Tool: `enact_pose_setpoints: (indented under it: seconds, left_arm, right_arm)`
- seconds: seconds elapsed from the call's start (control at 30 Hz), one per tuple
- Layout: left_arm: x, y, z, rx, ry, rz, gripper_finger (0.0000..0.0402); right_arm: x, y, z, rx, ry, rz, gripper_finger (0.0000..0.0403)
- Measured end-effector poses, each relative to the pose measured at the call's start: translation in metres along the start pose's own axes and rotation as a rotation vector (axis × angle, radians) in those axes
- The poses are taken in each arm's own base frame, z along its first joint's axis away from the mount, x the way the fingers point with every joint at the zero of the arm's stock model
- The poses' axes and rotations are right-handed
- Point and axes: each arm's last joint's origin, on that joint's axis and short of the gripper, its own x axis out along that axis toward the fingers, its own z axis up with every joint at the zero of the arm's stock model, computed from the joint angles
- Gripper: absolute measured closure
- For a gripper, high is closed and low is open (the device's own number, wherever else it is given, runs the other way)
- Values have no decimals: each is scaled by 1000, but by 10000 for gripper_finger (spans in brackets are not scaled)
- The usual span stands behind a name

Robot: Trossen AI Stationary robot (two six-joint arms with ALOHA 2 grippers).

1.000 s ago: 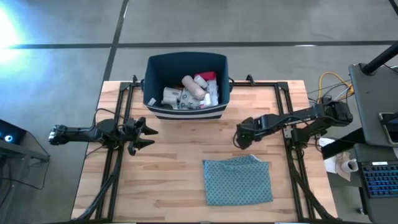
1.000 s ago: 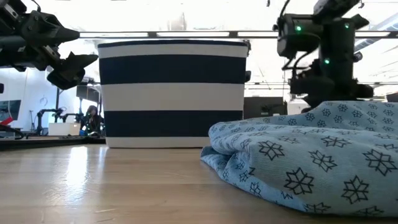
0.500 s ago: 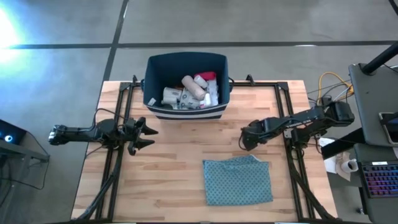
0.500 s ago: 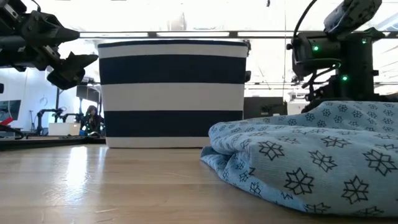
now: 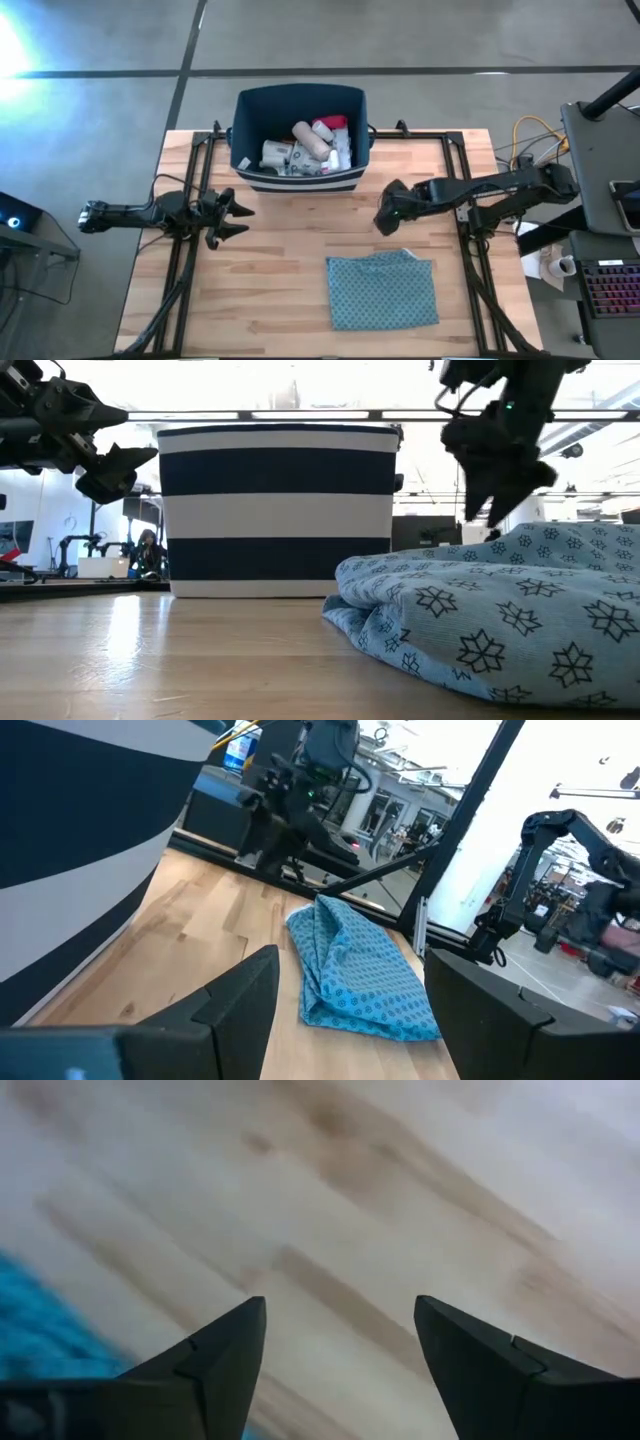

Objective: Pick & place medical supplies in basket/bin
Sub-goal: Return to Home Position

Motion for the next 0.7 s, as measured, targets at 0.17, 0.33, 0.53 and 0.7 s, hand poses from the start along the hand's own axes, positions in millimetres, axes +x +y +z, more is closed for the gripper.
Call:
enact_pose_setpoints:
  seconds: [0.17,0.33,0.53,0.7]
  left_arm:
    - [0,0,0,0,0,0,171]
    - [0,0,0,0,1,0,171]
    - [0,0,0,0,0,0,171]
    - [0,0,0,0,0,0,171]
  right_arm:
    - [-30,-5,2,40,-92,40,152]
    - [-79,16,13,-305,-356,600,154]
    - [-90,-28,2,-234,-502,769,149]
    - [-84,-55,-22,-175,-544,872,151]
